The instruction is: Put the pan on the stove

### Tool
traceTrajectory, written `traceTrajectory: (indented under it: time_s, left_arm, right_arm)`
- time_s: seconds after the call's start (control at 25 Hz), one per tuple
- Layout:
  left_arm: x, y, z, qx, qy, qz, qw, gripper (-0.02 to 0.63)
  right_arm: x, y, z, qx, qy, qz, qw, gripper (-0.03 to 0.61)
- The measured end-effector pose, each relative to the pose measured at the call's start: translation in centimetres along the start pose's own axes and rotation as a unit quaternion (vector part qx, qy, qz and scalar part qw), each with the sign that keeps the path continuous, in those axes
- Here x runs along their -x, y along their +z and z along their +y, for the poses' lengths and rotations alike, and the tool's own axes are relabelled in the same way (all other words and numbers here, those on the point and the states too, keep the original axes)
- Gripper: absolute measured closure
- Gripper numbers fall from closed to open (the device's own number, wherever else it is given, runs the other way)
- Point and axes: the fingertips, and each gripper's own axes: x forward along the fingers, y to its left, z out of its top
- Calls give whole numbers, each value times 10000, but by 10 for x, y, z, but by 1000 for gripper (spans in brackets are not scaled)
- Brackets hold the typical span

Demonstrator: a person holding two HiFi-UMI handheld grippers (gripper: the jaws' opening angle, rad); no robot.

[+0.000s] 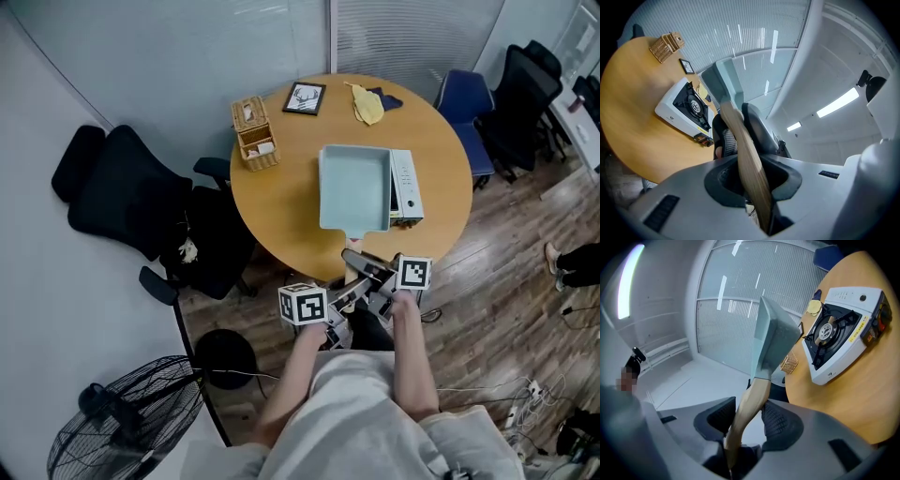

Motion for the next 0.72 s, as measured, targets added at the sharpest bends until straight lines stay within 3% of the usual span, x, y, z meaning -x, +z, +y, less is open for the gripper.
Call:
traceTrajectory:
  time_s: [0.36, 0.72]
  left_arm:
    - [-21, 28, 16, 45, 176, -125, 9998, 525]
    - [-50, 38, 37, 297, 377, -76, 9988, 523]
  right_arm:
    - [-12, 32, -14, -65, 203, 91, 9997, 399]
    - [-4, 54, -47, -274, 59, 230, 9993, 396]
